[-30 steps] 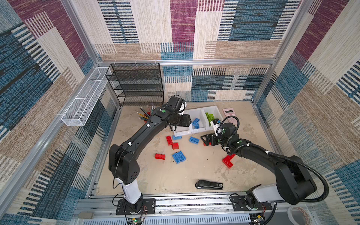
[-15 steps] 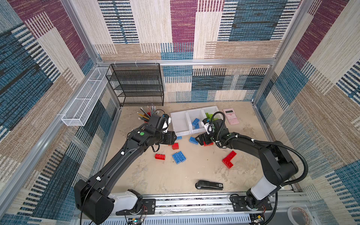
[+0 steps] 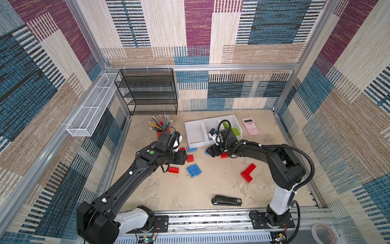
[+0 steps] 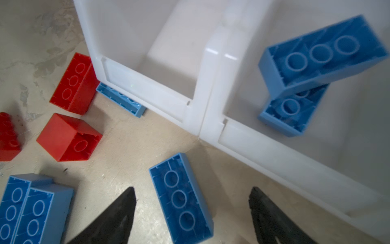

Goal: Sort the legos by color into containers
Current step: 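Withdraw the left gripper while the right gripper moves to a blue brick by the bin, then grasp the blue brick with the right gripper and lift it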

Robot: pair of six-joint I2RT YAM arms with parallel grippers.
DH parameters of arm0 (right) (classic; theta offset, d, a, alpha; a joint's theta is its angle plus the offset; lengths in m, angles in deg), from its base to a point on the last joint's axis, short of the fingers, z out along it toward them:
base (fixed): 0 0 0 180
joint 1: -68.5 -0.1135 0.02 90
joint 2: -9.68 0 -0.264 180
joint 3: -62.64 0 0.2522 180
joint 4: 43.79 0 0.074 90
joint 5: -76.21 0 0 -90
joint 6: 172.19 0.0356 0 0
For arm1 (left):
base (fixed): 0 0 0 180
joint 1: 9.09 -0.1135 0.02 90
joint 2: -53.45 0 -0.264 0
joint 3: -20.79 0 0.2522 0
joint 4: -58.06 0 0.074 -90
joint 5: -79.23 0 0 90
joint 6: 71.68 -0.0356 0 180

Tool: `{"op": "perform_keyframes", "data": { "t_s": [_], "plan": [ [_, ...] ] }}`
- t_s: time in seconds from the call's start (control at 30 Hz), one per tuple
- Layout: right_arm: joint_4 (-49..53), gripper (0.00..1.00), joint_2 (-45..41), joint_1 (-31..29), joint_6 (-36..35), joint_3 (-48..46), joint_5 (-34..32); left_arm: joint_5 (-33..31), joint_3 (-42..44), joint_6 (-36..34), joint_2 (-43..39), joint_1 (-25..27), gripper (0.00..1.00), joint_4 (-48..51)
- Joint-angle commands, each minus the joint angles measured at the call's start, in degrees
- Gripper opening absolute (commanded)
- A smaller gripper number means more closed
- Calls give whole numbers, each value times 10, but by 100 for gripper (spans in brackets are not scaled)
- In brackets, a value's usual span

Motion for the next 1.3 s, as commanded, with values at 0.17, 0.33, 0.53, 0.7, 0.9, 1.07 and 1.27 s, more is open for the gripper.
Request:
{"op": "perform_keyframes", "data": {
  "t_s": [0.17, 0.33, 0.53, 0.7, 0.9, 1.07, 1.27],
  "plan": [
    [17, 64, 47, -20, -13, 26, -46, 13, 6, -13, -7, -4, 60, -15],
    [9, 51, 42, -30, -13, 12, -89, 12, 7, -13, -8, -5, 60, -15],
    [-22, 36, 6, -37, -6, -27, -116, 11, 9, -11, -10, -8, 59, -16],
    [-24, 28, -22, -37, 12, -35, -119, 11, 10, -10, -11, -11, 60, -16],
    [-5, 24, -55, -37, 42, -15, -114, 10, 11, -10, -15, -13, 59, -16],
    [36, 23, -48, -28, 60, 50, -122, 7, 12, -10, -18, -14, 60, -15],
    [68, 22, -11, 3, 86, 134, -86, -2, 13, -11, -22, -16, 60, -14]
  ]
}}
